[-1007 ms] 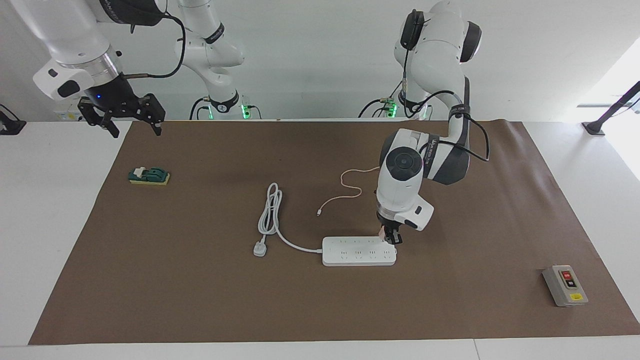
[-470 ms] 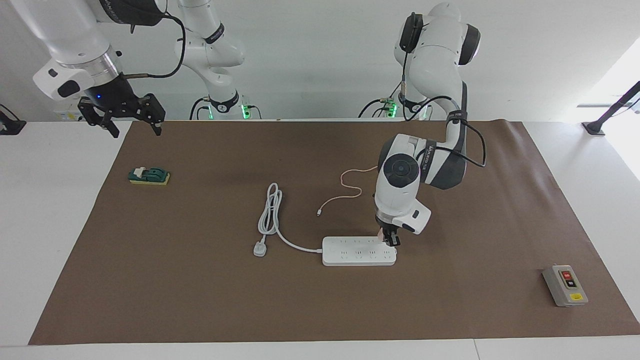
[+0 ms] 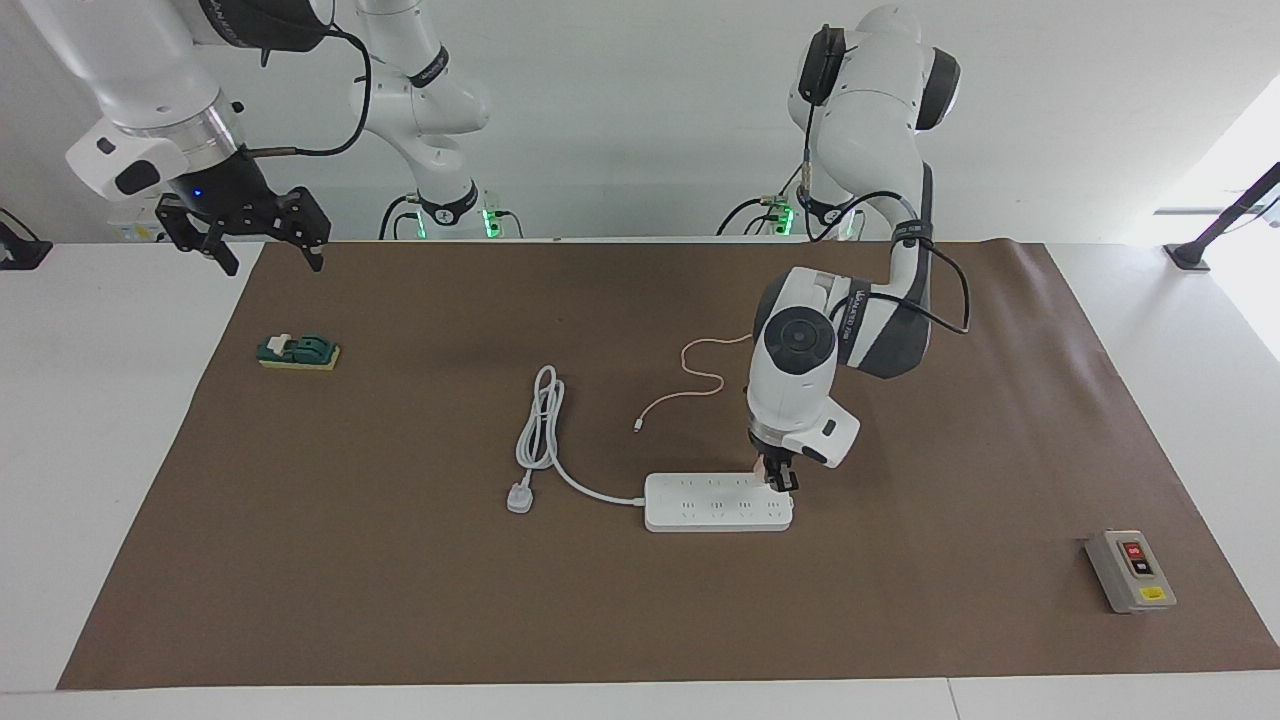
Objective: Plug charger into power strip
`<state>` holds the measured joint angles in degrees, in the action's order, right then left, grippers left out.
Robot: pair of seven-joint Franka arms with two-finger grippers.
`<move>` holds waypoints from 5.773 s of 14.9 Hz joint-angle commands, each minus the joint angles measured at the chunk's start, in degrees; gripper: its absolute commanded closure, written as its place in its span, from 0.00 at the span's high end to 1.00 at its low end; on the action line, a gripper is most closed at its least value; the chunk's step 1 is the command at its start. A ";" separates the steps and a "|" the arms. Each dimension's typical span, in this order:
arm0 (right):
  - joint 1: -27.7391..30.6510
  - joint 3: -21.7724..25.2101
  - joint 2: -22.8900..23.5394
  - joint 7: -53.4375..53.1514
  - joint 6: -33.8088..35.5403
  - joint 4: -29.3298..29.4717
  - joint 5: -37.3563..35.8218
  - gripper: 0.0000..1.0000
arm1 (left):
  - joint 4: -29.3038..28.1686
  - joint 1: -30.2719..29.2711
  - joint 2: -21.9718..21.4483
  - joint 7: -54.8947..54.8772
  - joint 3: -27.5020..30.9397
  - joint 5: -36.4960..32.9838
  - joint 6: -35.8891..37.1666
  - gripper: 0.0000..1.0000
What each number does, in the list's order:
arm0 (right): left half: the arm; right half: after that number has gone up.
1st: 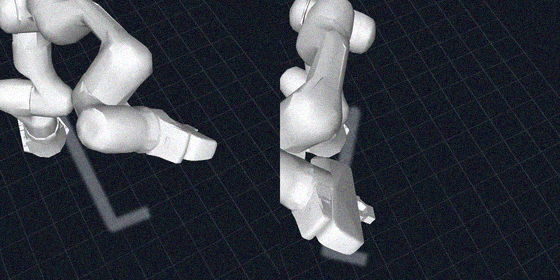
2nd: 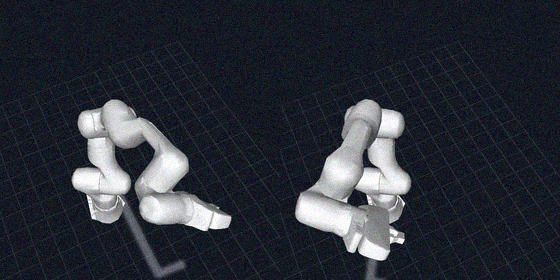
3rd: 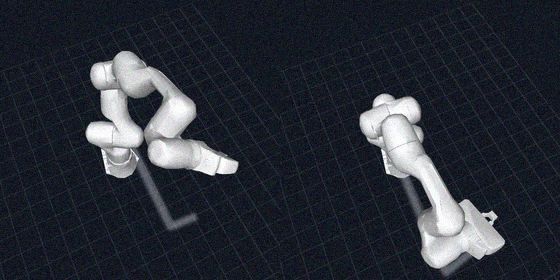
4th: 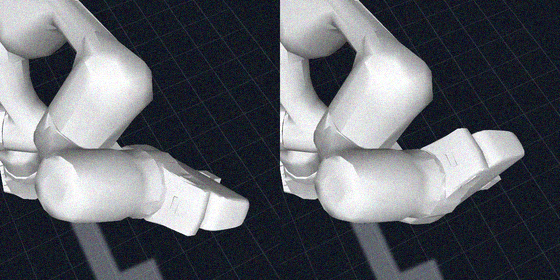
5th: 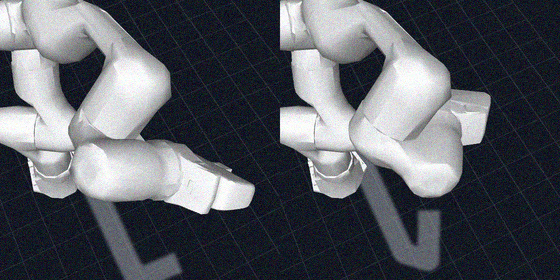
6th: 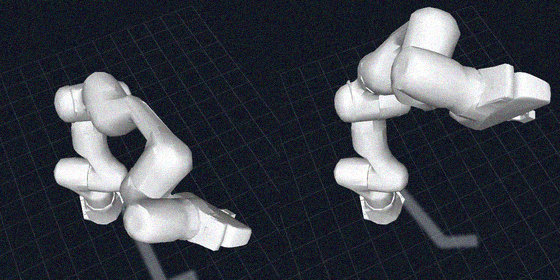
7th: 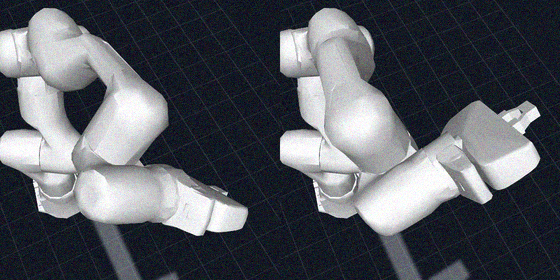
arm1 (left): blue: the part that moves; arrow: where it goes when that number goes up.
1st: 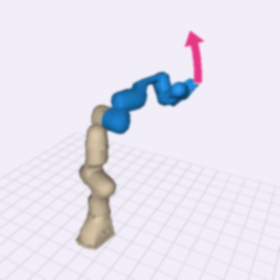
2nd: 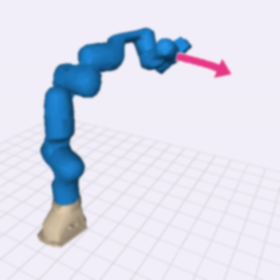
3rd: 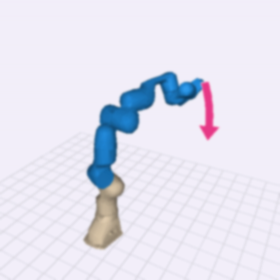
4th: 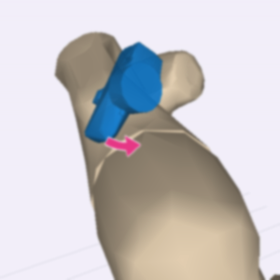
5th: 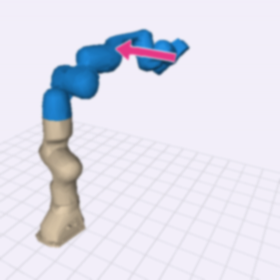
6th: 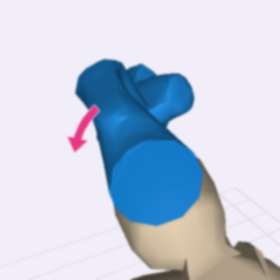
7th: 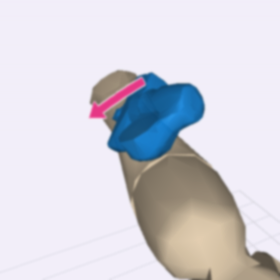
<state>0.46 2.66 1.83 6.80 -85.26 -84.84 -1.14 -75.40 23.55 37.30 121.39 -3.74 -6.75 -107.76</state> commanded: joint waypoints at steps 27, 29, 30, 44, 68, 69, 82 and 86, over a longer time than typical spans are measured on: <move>0.86 -0.64 -1.40 -0.91 0.35 -1.47 0.96 1.00 | 2.45 -1.13 3.22 -3.18 0.84 -1.33 -2.37 0.00; 0.86 -0.64 -1.40 -0.91 0.35 -1.47 0.96 1.00 | 2.45 -1.31 3.30 -3.36 0.84 -1.42 -2.45 0.00; 0.86 -0.64 -1.40 -0.91 0.35 -1.47 0.96 1.00 | 2.45 -1.31 3.30 -3.36 0.84 -1.42 -2.45 0.00; 0.86 -0.64 -1.40 -0.91 0.35 -1.47 0.96 1.00 | 1.39 -0.26 2.86 -3.09 0.05 -0.89 0.62 0.00; 0.86 -0.64 -1.40 -0.91 0.35 -1.47 0.96 1.00 | -3.88 1.76 2.95 -0.72 0.23 -0.98 -6.58 0.00; 0.86 -0.64 -1.40 -0.91 0.35 -1.47 0.96 1.00 | -3.97 1.76 3.04 -0.72 0.23 -0.98 -6.67 0.00; 0.86 -0.64 -1.40 -0.91 0.35 -1.47 0.96 1.00 | -0.72 -1.40 -8.02 -11.32 0.22 -1.16 6.76 1.00; 0.86 -0.64 -1.40 -0.91 0.35 -1.47 0.96 1.00 | 0.51 -5.61 -11.97 -31.24 0.14 -0.89 12.04 1.00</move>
<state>0.46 2.66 1.83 6.80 -85.26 -84.84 -1.14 -74.70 20.29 27.94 100.19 -3.51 -8.74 -98.02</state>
